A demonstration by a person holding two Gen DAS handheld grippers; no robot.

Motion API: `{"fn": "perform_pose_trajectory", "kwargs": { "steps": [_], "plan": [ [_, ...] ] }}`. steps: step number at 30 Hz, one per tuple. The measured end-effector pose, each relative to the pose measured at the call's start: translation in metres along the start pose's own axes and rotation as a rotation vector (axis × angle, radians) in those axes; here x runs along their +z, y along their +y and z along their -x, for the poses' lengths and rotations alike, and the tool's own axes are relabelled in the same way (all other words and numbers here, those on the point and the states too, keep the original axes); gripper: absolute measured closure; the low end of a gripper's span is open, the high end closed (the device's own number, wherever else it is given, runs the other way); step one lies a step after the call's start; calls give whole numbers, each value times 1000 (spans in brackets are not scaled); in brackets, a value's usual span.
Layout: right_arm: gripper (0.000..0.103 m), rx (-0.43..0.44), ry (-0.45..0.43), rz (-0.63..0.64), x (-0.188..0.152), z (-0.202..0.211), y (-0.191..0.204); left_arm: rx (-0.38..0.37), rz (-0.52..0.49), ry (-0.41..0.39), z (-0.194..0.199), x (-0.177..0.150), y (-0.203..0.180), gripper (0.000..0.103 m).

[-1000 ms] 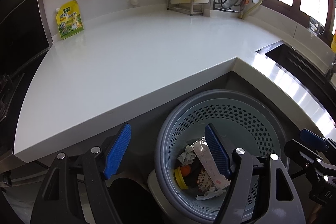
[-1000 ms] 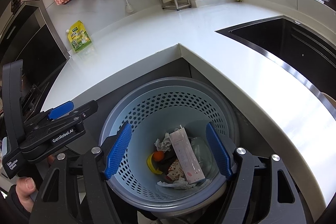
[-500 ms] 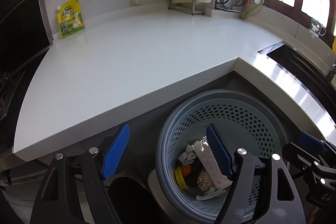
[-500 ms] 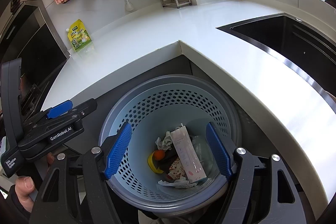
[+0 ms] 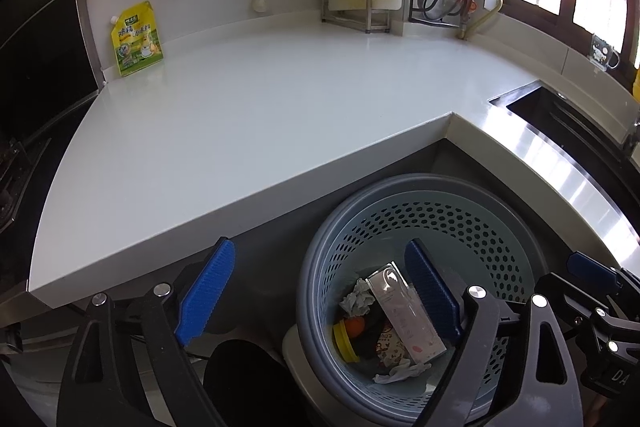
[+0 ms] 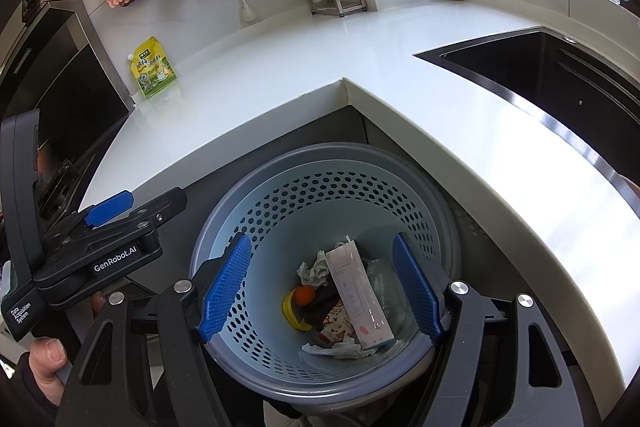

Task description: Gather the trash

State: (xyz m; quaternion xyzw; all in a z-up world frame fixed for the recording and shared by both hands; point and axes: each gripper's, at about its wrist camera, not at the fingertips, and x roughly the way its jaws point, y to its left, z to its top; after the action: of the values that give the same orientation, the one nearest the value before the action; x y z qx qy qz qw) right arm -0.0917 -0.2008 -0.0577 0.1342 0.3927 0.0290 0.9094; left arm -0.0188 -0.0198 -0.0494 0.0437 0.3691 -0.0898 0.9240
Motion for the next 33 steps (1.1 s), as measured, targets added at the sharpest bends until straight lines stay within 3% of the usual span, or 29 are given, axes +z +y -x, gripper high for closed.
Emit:
{"fn": "perform_pose_trajectory", "kwargs": {
  "steps": [5,33],
  "plan": [
    [33,1,1,2,0,0,0,7,-9,-21,4,1,-2,7],
    [33,1,12,1,0,-4,2,22,7,37,-8,-3,-2,6]
  ]
}}
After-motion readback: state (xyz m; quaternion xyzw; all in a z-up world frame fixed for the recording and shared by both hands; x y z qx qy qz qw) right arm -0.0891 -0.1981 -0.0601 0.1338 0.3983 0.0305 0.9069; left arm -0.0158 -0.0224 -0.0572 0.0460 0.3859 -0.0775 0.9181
